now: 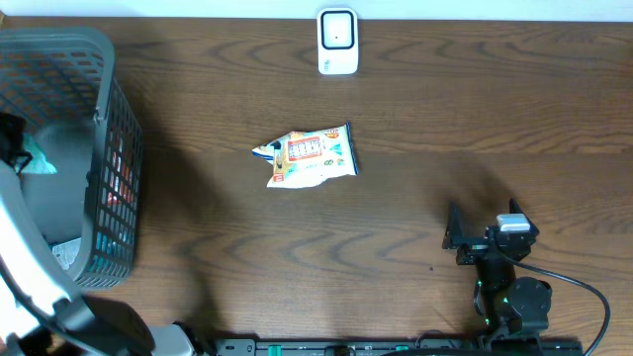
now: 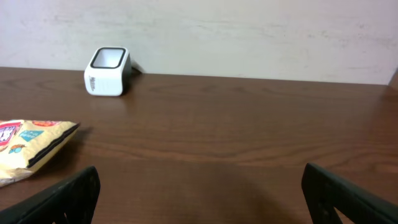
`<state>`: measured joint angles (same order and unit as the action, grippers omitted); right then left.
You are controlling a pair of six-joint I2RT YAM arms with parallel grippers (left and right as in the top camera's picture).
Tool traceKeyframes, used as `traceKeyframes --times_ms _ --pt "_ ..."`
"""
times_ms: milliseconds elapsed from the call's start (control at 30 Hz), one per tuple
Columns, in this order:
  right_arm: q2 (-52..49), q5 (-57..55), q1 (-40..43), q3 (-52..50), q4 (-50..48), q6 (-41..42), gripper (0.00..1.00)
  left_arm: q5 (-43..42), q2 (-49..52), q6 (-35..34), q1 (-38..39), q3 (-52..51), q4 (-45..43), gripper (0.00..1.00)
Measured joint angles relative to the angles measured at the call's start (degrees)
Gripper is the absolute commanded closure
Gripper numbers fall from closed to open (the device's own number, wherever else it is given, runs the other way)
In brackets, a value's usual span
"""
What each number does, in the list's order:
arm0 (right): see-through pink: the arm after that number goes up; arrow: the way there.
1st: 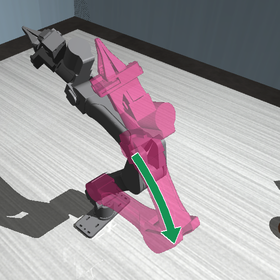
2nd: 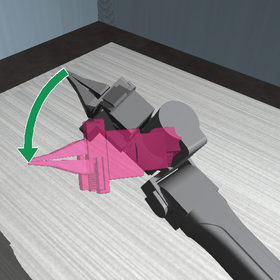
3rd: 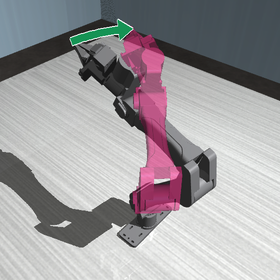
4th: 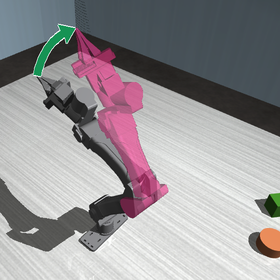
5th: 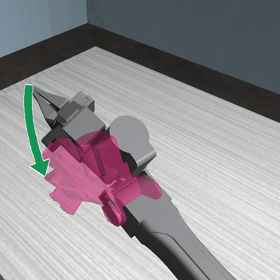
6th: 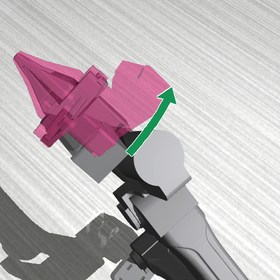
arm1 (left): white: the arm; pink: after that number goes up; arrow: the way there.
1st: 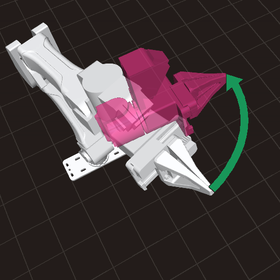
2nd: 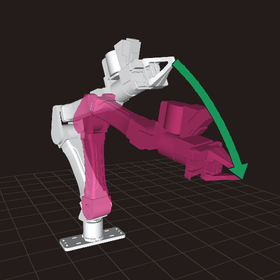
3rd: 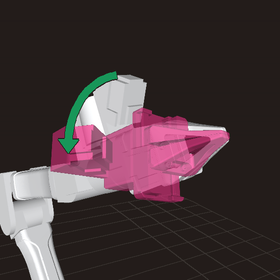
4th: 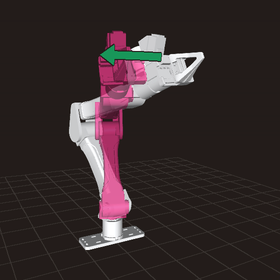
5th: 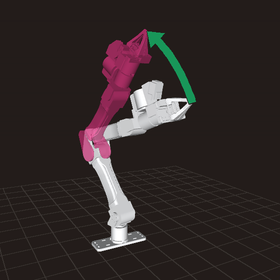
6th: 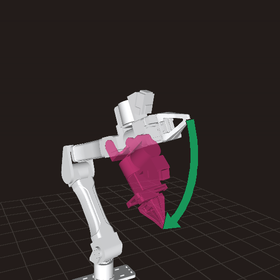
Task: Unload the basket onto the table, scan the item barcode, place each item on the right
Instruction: 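Carry the wipes pack to the scanner and hold it before it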
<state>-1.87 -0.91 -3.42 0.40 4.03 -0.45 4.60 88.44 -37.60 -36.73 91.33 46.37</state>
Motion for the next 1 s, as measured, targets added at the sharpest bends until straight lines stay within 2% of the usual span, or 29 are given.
traceKeyframes --times_ms 267,400,600,767,1000 --pt "0.0 0.0 0.0 0.0 0.0 0.0 0.01 -13.6 -11.6 -4.8 0.4 0.0 -12.9 0.93" --pt "0.0 0.0 0.0 0.0 0.0 0.0 0.01 -21.3 -16.5 -4.9 4.1 0.0 -15.5 0.93" --pt "0.0 0.0 0.0 0.0 0.0 0.0 0.01 -27.9 -19.9 0.3 17.8 0.0 -15.6 0.93" --pt "0.0 0.0 0.0 0.0 0.0 0.0 0.01 -29.7 -19.6 7.8 32.4 0.0 -13.4 0.93" --pt "0.0 0.0 0.0 0.0 0.0 0.0 0.01 -30.3 -17.6 13.6 45.1 0.0 -10.1 0.92"
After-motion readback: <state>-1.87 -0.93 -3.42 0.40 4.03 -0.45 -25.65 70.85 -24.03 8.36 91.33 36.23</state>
